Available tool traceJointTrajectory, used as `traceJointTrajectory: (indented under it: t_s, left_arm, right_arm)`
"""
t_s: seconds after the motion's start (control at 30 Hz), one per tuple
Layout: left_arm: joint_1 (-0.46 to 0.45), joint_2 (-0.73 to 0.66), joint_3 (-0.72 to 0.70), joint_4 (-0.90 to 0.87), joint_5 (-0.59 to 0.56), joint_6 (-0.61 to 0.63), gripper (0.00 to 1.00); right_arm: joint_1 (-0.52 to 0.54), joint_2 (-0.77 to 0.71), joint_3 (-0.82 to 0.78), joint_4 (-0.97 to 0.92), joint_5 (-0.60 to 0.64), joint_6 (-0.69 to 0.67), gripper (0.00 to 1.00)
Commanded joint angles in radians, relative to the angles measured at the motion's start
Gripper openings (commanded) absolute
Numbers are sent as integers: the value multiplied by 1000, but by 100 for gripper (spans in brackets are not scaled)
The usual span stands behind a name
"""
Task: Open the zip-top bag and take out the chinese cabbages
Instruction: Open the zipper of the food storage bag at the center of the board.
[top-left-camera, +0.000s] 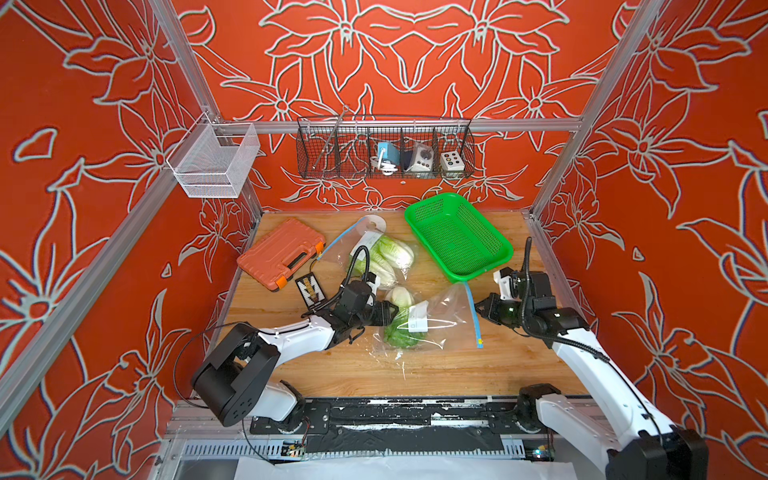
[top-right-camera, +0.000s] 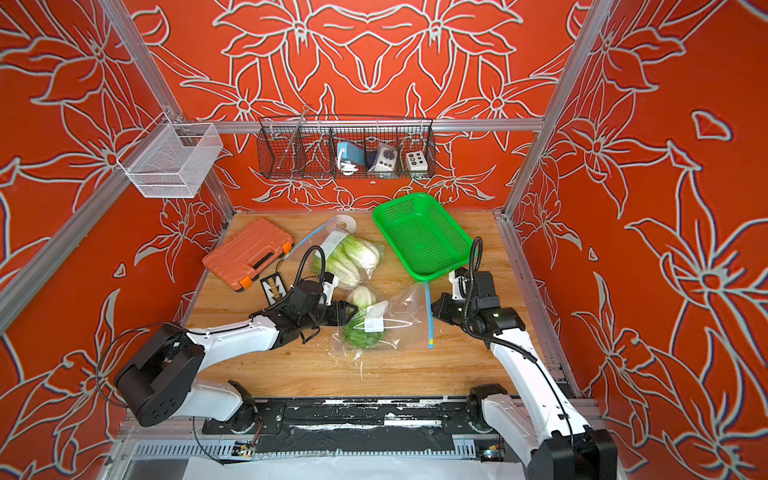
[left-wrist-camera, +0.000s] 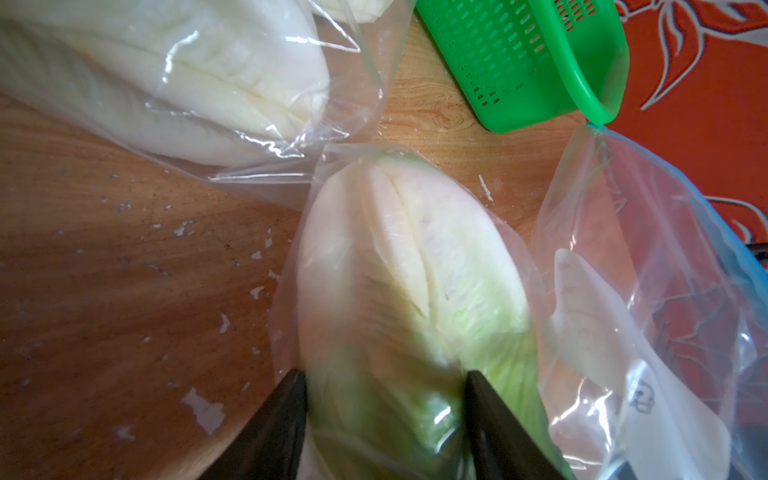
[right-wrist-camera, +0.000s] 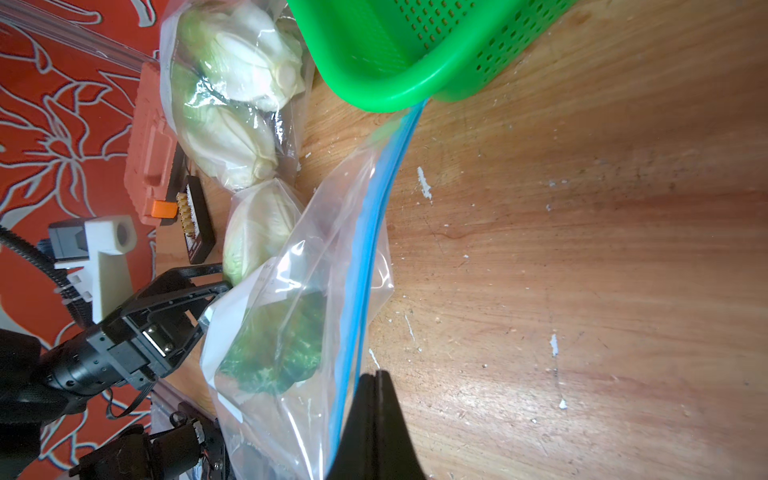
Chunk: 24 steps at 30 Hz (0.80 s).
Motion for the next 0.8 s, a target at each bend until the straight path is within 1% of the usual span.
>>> traceJointTrajectory:
  t_s: [0.0, 0.07, 0.13, 0.3, 0.37, 0.43, 0.47, 0.5, 0.53, 0.57, 0.6, 0.63, 0.7, 0.77]
  left_arm:
    - [-5, 13, -7, -54, -8, 11, 57]
    - [-5, 15, -8, -53, -7, 11, 57]
    - [-5, 16, -8, -50, -6, 13, 57]
    - [-5, 24, -6, -43, -1, 13, 57]
    - [-5, 25, -8, -41, 1, 14, 57]
    - [-6, 27, -8, -38, 2, 13, 57]
    - [-5, 28, -8, -38, 3, 14, 57]
    - [-6, 27, -8, -38, 2, 14, 57]
    - [-6, 27, -8, -39, 3, 16, 57]
    - [-5, 27, -7, -39, 2, 16, 57]
    - [-5, 25, -8, -39, 2, 15, 58]
    - [-5, 26, -7, -41, 1, 16, 57]
    - [-6, 29, -6, -40, 2, 18, 57]
    - [-6, 31, -6, -38, 2, 17, 57]
  right_arm:
    - [-3, -10, -8, 41, -54, 16, 0]
    - [-4, 0, -12, 64, -113, 17, 0]
    - [-3, 22, -17, 97, -193, 19, 3]
    - [-4, 63, -20, 154, -308, 17, 16]
    - [-2, 65, -15, 155, -315, 9, 22]
    - [-3, 70, -15, 154, -323, 2, 30]
    - [-1, 77, -11, 143, -325, -10, 31]
    - [-1, 80, -1, 116, -318, -28, 31]
    - [-2, 80, 7, 97, -305, -42, 25]
    - [-2, 74, 8, 97, -312, -44, 22]
    - [-2, 69, 12, 97, -315, -43, 21]
    - [-2, 63, 21, 93, -314, -45, 23]
    - [-1, 55, 25, 112, -338, -38, 32]
    - [2, 56, 32, 122, -354, -40, 38]
